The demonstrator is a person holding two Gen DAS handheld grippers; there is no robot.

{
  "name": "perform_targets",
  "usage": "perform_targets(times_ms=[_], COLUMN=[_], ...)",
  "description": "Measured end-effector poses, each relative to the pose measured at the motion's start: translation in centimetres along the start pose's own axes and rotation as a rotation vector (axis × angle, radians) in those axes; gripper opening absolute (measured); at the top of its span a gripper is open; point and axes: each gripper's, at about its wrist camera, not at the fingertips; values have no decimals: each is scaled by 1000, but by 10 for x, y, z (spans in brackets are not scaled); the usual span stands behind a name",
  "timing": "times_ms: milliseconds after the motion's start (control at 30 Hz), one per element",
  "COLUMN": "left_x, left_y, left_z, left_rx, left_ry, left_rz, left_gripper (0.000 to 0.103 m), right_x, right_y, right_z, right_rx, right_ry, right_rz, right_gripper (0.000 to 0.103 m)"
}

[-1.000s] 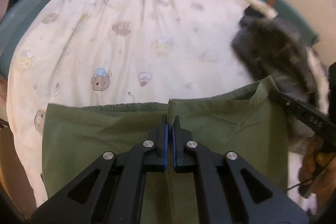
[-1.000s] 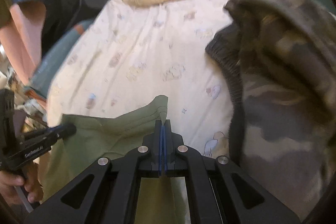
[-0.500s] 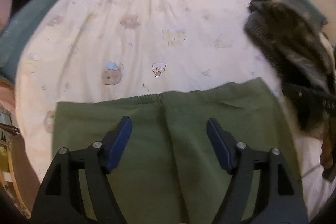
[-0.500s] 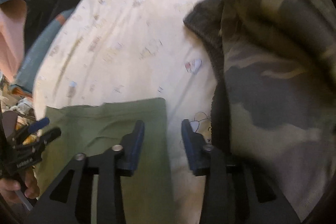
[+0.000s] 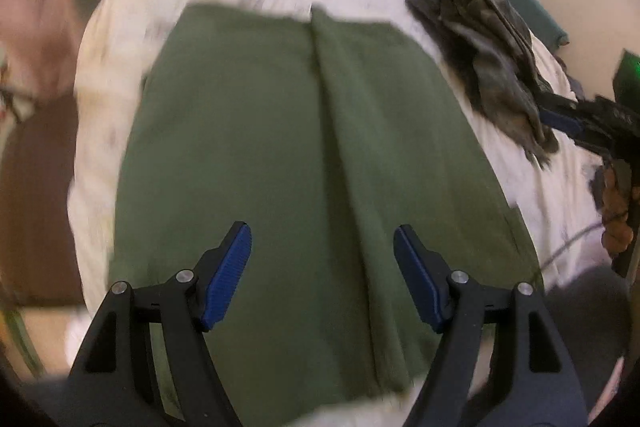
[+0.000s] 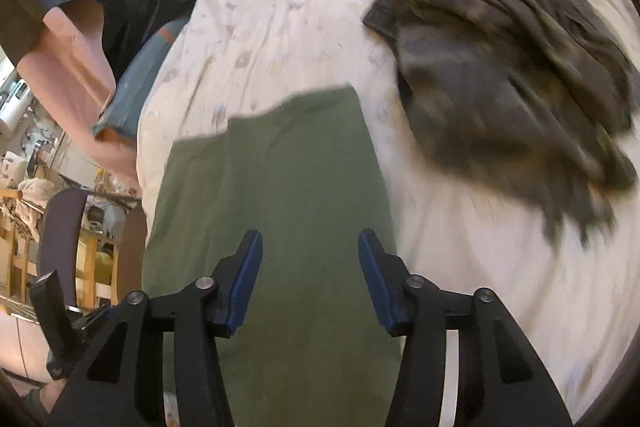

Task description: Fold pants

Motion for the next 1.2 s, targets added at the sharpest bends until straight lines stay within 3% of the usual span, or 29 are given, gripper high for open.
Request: perform_targets(times_ms=[233, 300, 400, 500, 567, 600, 667, 700, 733, 800, 867, 967, 1033, 1133, 1167, 1200], left_x=[77, 90, 102, 103, 103, 103, 104, 103, 103, 104, 104, 105, 105, 106, 105, 106], left_y=[-1, 6, 24, 34, 36, 36, 36, 36, 35, 34, 35, 37, 38, 40, 41, 41], left_z=[42, 58, 75, 78, 78, 76, 69, 66, 63, 60, 58, 58, 61, 64, 65, 64], left_rx=[86, 107, 68, 50, 53, 52, 75, 83, 96, 106, 109, 119, 105, 101, 96, 88], left_ry=[69, 98, 134, 145, 152, 149, 130, 125, 115, 108, 103, 103, 120, 134, 136, 136], left_rz=[-67, -96, -149, -150, -145, -144, -140, -140, -140, -143, -146, -152, -154, -159, -163, -164], left_gripper=[67, 61, 40, 33, 12, 9, 5, 4, 3, 3, 2, 2, 2, 2, 2, 2], right_x=[82, 94, 112, 132, 143, 150, 158, 161, 164, 166, 163, 156, 152, 146, 147, 150], right_y=[-40, -44, -39, -28, -21, -18, -15, -13, -11, -17, -33, -54, -49, -37, -32, -27], right_z=[25, 24, 30, 50, 59, 60, 54, 52, 50, 46, 35, 14, 15, 25, 28, 28], right_rx=[25, 80, 180, 173, 167, 144, 144, 143, 125, 139, 120, 196, 216, 288, 340, 501], right_ry=[128, 122, 104, 204, 249, 252, 220, 199, 180, 148, 78, -118, -152, -139, -159, -237], right_rz=[-76, -105, -162, -205, -207, -210, -202, -198, -198, -175, -160, -187, -276, -328, -335, -305], right_gripper=[56, 57, 57, 57, 57, 55, 52, 41, 21, 8, 7, 7, 7, 6, 4, 4])
Point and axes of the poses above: each gripper's, at about its wrist camera, not at the fingertips, and y roughly the way its jaws point, z to its right, x to its underside, and after that the axes turned 9 degrees about y, right-handed
